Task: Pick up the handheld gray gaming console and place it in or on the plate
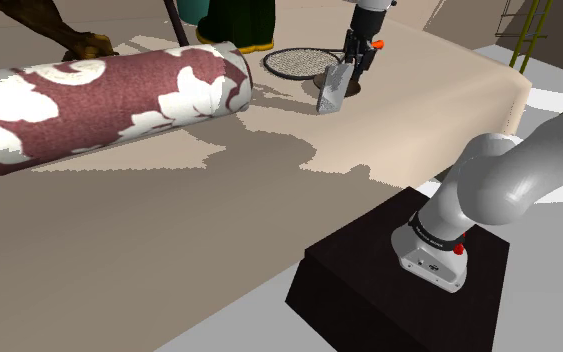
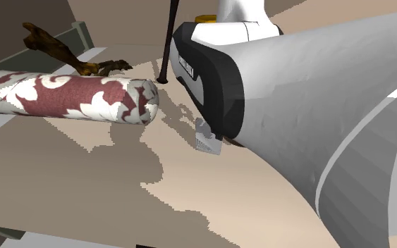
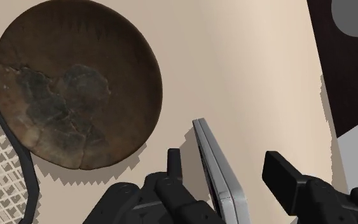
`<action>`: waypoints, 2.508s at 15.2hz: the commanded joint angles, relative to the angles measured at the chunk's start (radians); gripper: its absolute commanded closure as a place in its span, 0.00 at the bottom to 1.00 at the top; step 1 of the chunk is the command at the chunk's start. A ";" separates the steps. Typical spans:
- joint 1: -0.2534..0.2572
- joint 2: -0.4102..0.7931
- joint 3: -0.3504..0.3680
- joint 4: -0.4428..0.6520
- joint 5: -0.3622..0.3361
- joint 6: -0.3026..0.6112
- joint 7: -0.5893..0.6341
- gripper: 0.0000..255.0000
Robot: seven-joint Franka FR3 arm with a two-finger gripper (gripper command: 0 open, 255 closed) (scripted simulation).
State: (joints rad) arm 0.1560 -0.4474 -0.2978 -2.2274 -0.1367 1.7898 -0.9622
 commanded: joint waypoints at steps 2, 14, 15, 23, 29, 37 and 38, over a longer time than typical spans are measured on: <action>0.000 0.000 0.000 0.000 0.000 0.000 0.000 1.00; 0.003 0.001 0.006 0.068 0.005 -0.067 -0.002 1.00; 0.003 0.002 0.007 0.082 0.005 -0.080 -0.002 1.00; 0.008 0.017 0.014 0.203 0.013 -0.186 -0.007 1.00; 0.007 0.057 -0.002 0.316 0.018 -0.258 -0.037 1.00; -0.035 0.287 -0.155 0.627 0.059 -0.338 -0.253 1.00; -0.044 0.324 -0.175 0.675 0.073 -0.351 -0.283 1.00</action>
State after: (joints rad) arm 0.1203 -0.1624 -0.4514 -1.6073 -0.0767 1.4574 -1.2107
